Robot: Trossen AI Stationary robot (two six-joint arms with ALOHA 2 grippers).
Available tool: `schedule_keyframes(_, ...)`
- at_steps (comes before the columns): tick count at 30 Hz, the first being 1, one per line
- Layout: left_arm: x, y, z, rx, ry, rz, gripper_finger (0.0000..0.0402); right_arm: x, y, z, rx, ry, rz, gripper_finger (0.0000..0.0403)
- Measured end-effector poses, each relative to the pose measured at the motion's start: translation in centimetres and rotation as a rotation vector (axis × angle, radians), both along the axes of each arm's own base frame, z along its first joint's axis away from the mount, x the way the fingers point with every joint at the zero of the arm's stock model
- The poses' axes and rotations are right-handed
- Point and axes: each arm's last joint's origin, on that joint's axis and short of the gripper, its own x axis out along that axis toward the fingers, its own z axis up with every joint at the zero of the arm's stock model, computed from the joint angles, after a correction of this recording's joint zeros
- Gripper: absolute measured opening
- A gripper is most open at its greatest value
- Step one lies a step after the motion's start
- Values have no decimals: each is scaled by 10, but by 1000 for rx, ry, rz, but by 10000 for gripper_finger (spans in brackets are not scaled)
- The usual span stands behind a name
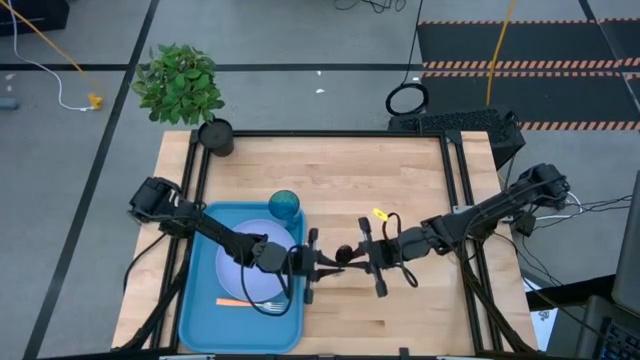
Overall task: Pick and place plate/cup/fork/spoon on tray
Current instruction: Put the blue spoon to the right of the yellow fork on the blue tray
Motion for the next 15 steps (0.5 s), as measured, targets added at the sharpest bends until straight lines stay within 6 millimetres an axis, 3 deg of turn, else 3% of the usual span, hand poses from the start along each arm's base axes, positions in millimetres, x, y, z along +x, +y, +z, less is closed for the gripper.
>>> schedule_keyframes(9,0,-4,6,-80,-49,-171,79,-2,5,0,-38,-10,197,3)
schedule_keyframes(15,2,1,10,-118,-78,-278,85,-3,8,2,-85,-59,358,1)
